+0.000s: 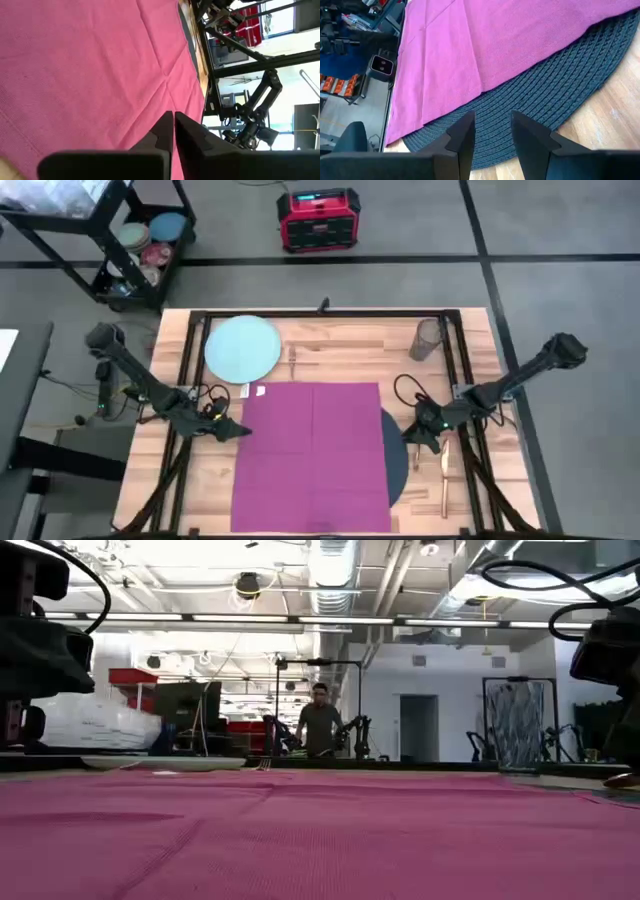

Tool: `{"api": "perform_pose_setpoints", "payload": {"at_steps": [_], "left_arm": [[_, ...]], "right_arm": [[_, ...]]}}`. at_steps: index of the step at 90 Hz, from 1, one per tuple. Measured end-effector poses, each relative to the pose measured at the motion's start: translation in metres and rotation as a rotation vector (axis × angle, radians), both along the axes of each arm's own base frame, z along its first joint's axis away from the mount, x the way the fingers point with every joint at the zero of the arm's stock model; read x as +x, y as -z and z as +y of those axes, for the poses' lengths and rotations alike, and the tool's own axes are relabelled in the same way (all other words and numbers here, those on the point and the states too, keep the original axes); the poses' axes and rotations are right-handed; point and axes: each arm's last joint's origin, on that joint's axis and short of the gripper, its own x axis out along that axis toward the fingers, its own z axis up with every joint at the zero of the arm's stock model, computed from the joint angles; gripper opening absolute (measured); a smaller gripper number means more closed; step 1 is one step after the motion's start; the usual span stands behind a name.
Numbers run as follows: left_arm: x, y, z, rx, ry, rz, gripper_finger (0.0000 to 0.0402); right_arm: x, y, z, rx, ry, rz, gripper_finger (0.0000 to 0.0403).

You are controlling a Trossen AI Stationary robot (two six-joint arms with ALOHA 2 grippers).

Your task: Set table place

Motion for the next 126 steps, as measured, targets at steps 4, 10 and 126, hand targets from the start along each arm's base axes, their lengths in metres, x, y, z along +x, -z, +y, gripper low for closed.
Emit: {"api": "perform_pose_setpoints", "payload": {"at_steps": [4, 10, 126], "left_arm": [[0.0, 0.0, 0.0, 0.0, 0.0, 0.0, 0.0], [0.0, 0.0, 0.0, 0.0, 0.0, 0.0, 0.0], [0.011, -0.01, 0.042, 0.197, -0.738, -0.125, 0.0]], "right_arm": [[0.0, 0.0, 0.0, 0.0, 0.0, 0.0, 0.0114], [0.0, 0.0, 0.0, 0.0, 0.0, 0.0, 0.0114], [0.009, -0.029, -0.037, -0.422, 0.966, -0.32, 0.0114]]}}
